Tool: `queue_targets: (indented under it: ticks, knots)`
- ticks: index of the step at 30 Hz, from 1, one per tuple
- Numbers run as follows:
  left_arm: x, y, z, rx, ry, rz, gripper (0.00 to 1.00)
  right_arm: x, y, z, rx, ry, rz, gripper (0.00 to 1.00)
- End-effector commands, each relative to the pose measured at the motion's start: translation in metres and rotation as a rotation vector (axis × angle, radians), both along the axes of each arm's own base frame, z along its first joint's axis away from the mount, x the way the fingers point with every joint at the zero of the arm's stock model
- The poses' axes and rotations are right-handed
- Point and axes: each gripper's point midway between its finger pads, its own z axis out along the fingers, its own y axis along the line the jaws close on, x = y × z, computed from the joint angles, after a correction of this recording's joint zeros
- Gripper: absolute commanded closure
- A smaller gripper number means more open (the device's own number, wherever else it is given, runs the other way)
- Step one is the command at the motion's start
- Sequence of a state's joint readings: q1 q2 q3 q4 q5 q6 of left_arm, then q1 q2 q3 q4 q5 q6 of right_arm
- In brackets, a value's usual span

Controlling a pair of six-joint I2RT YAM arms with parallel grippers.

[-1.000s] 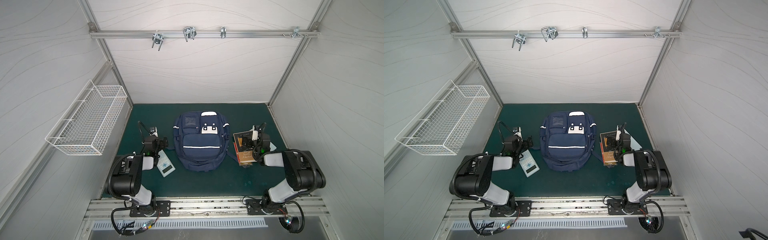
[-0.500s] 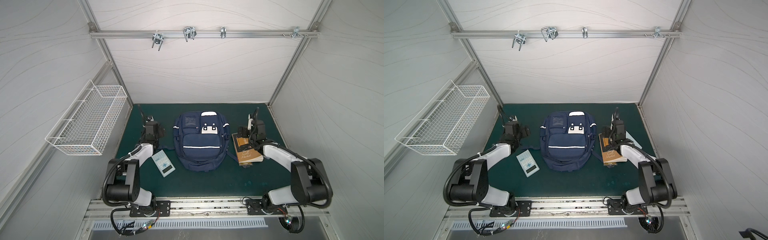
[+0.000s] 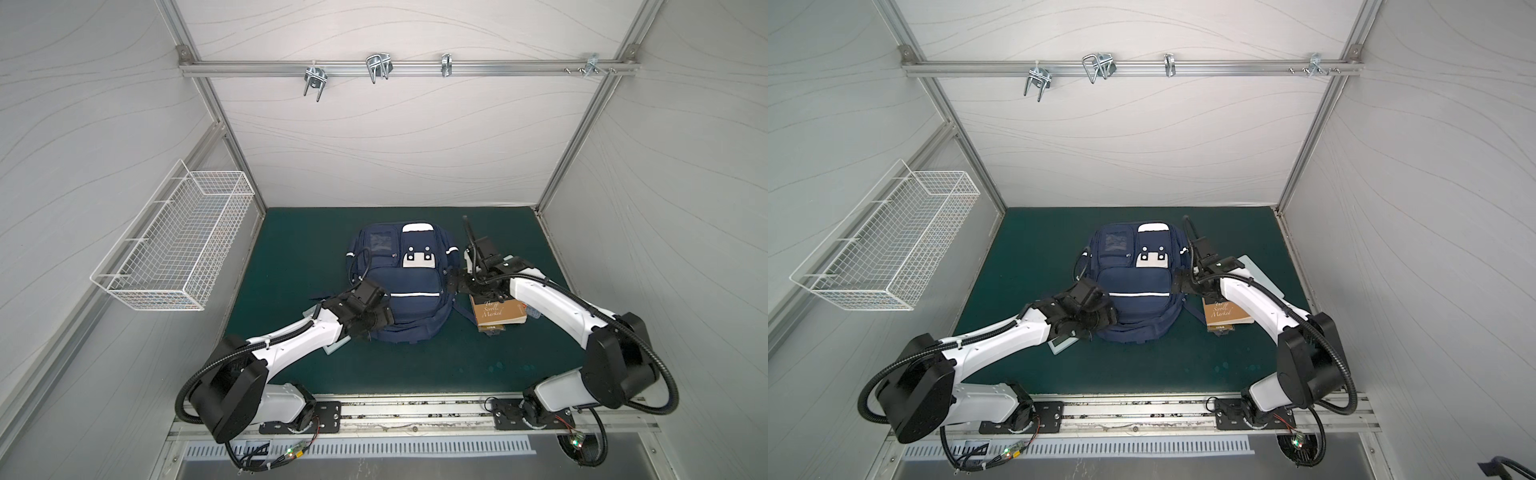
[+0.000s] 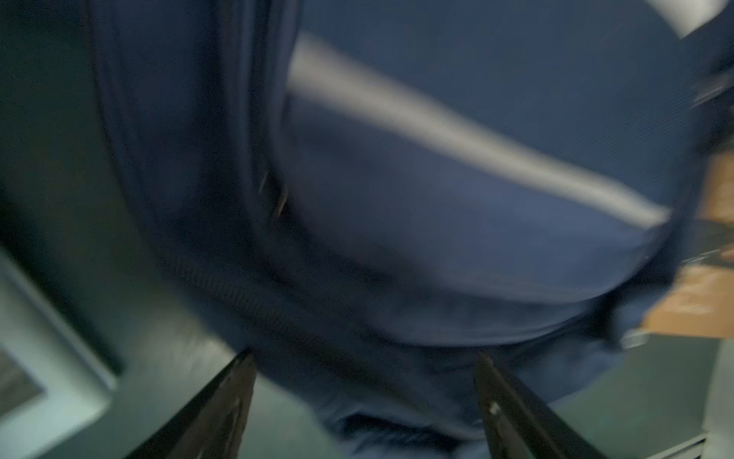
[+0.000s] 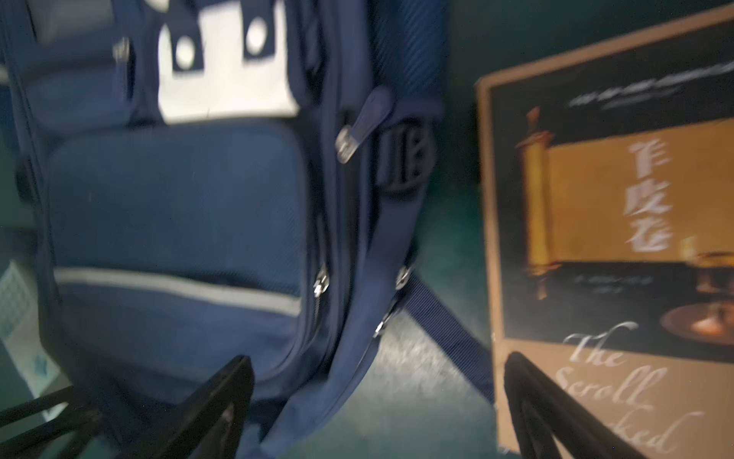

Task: Pack books, pencil case, and school supplies into a backpack
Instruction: Rotate the student bag at the center of the table.

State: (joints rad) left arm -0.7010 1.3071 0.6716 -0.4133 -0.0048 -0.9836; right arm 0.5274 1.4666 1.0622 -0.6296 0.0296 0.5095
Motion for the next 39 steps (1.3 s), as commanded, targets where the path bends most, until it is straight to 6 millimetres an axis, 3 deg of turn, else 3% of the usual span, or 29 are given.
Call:
queue_targets:
  ticks: [1, 4, 5, 8, 11, 14, 18, 21, 23, 25, 27, 29, 30, 32, 35, 37, 39]
  knots:
    - [-0.016, -0.013, 0.012, -0.115, 0.036, 0.11, 0.11, -0.016, -0.003, -0.013, -0.016, 0.112, -0.024, 0.01]
    - [-0.026, -0.01, 0.007, -0.111, 0.02, 0.108, 0.07, -0.012, 0.004, -0.021, 0.009, 0.118, -0.013, 0.04]
    - [-0.025, -0.007, 0.004, -0.104, 0.018, 0.124, 0.07, -0.01, 0.01, -0.023, 0.029, 0.122, 0.001, 0.09]
    - [-0.009, -0.005, 0.001, -0.121, -0.013, 0.157, 0.09, -0.004, 0.022, -0.03, 0.057, 0.148, 0.026, 0.26]
    - [0.016, -0.001, -0.006, -0.175, 0.017, 0.219, 0.19, 0.003, 0.03, -0.033, 0.074, 0.154, 0.033, 0.46]
    - [0.043, 0.011, -0.014, -0.181, 0.061, 0.266, 0.33, 0.003, 0.036, -0.034, 0.102, 0.162, 0.036, 0.63]
    - [0.092, 0.029, -0.01, -0.171, 0.058, 0.301, 0.64, -0.007, 0.037, -0.035, 0.098, 0.17, 0.013, 0.78]
    - [0.122, 0.052, -0.012, -0.127, 0.078, 0.363, 0.91, -0.026, 0.054, -0.036, 0.114, 0.175, 0.03, 0.85]
    - [0.137, 0.063, -0.019, -0.134, 0.114, 0.424, 1.0, -0.04, 0.068, -0.038, 0.11, 0.182, 0.052, 0.88]
    - [0.156, 0.068, -0.025, -0.153, 0.126, 0.464, 1.0, -0.053, 0.087, -0.038, 0.103, 0.176, 0.083, 0.91]
    - [0.184, 0.071, -0.02, -0.166, 0.107, 0.461, 1.0, -0.062, 0.101, -0.035, 0.089, 0.16, 0.104, 0.89]
    - [0.203, 0.087, -0.015, -0.114, 0.109, 0.461, 1.0, -0.063, 0.103, -0.028, 0.056, 0.148, 0.096, 0.78]
    - [0.207, 0.092, -0.009, -0.101, 0.112, 0.456, 1.0, -0.062, 0.102, -0.024, 0.041, 0.144, 0.091, 0.7]
    - [0.208, 0.099, 0.011, -0.082, 0.08, 0.424, 0.87, -0.056, 0.09, -0.01, -0.008, 0.108, 0.064, 0.39]
    - [0.189, 0.101, 0.048, -0.039, -0.024, 0.362, 0.67, -0.049, 0.075, 0.003, -0.007, 0.074, 0.035, 0.21]
    - [0.162, 0.099, 0.069, 0.014, -0.087, 0.326, 0.58, -0.044, 0.064, 0.002, 0.03, 0.093, 0.001, 0.2]
    - [0.132, 0.083, 0.078, 0.047, -0.141, 0.254, 0.5, -0.033, 0.052, -0.005, 0.068, 0.117, -0.049, 0.24]
